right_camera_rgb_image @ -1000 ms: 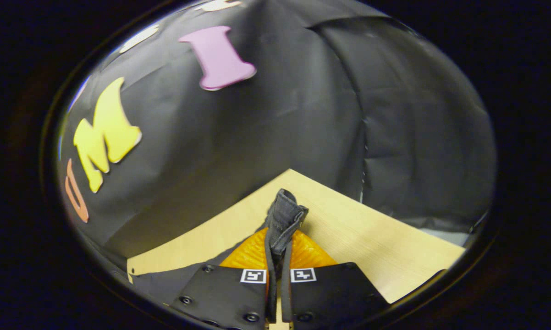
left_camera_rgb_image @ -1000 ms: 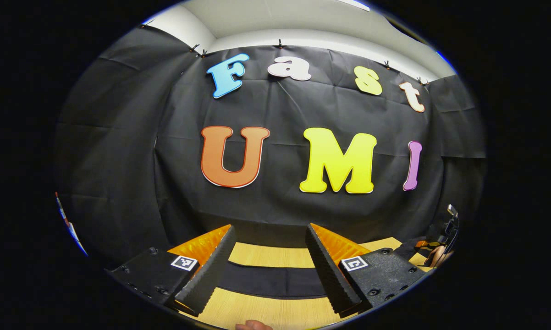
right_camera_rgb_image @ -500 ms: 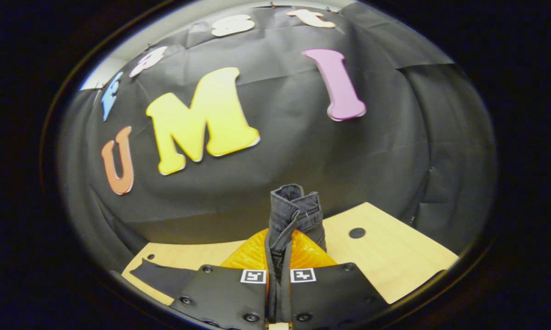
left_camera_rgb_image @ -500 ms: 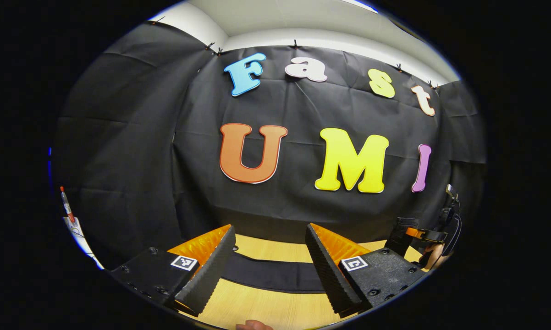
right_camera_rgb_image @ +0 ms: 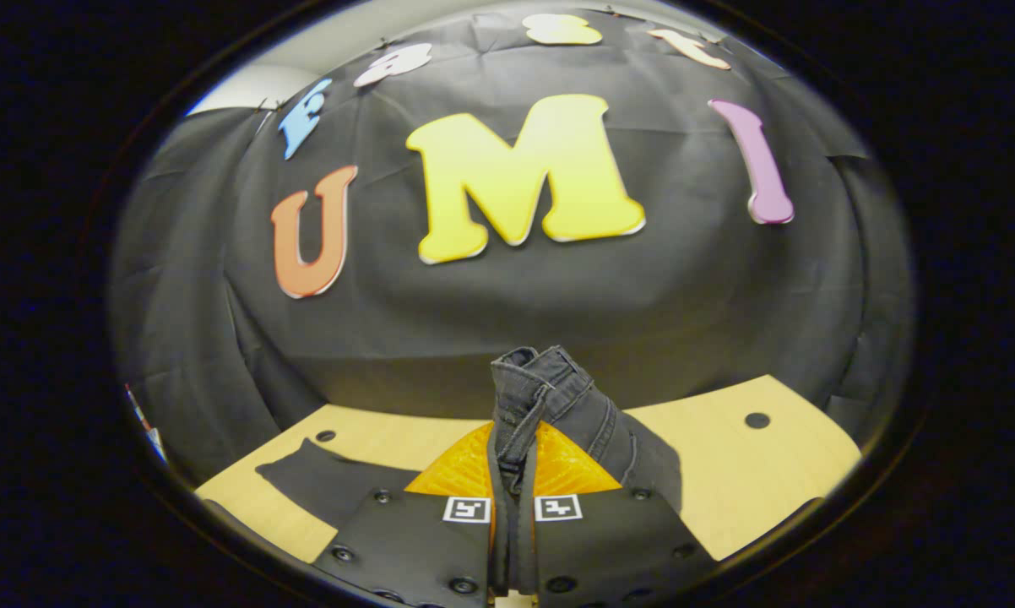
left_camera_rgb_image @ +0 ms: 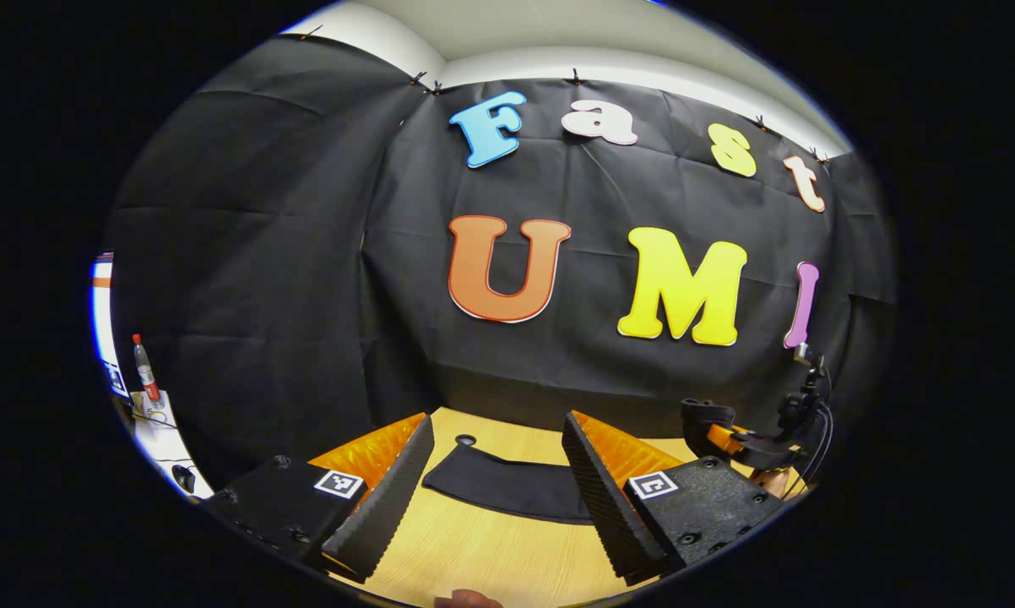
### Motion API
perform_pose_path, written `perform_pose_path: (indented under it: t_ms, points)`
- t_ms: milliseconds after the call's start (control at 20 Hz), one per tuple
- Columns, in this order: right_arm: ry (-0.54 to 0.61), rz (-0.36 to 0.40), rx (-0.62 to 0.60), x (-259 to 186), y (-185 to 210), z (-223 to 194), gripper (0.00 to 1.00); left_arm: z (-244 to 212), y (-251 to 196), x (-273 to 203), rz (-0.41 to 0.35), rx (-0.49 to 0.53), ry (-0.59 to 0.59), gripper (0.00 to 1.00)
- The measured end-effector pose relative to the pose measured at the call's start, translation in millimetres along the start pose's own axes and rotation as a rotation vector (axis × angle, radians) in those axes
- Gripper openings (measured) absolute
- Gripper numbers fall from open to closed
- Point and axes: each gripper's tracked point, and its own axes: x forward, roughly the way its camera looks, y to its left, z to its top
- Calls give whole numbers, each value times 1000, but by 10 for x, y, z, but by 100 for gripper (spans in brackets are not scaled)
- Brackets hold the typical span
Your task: Grasp the waist and the cuffs of the jeans and fold them to make the two legs overlap; first hold the waist and fold one-third of the jeans toward the cuffs, then hold the cuffs and fold the remaining one-third in the same direction to finish folding.
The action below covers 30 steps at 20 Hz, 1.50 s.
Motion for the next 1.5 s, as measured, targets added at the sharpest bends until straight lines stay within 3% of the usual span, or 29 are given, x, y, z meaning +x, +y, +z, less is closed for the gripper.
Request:
perform_pose_path:
  t_ms: [150, 200, 250, 300, 550, 650, 750, 850, 950, 1050, 1200, 1500]
  points:
    - [54, 28, -47, 122, 244, -284, 0, 37, 176, -112, 39, 0, -12, 98]
    - [92, 34, -62, 150, 322, -443, 5, 49, 237, -150, 51, 1, -14, 98]
    - [125, 36, -78, 117, 357, -576, 0, 61, 271, -184, 59, 3, -16, 98]
    - [156, 35, -88, 152, 386, -709, 5, 69, 319, -222, 71, 6, -18, 98]
    - [285, 11, -171, 211, 538, -1338, 5, 60, 509, -338, 125, 18, -6, 98]
    - [280, 7, -194, 232, 540, -1363, 10, 48, 543, -343, 137, 14, -1, 98]
    - [274, 2, -212, 246, 527, -1416, 5, 51, 542, -338, 138, 6, 0, 98]
    - [274, 22, -221, 241, 544, -1403, 8, 60, 513, -299, 129, 3, -1, 98]
    - [319, 73, -198, 184, 650, -1476, 24, 69, 471, -240, 113, -5, -5, 98]
    - [310, 138, -211, 121, 779, -1418, 54, -6, 464, -146, 102, -24, 10, 98]
    - [260, 149, -247, 129, 738, -1193, 99, -289, 531, 123, 83, -128, 84, 98]
    - [24, 149, -265, -66, 531, -76, 99, -1376, 456, 824, 37, -370, 377, 99]
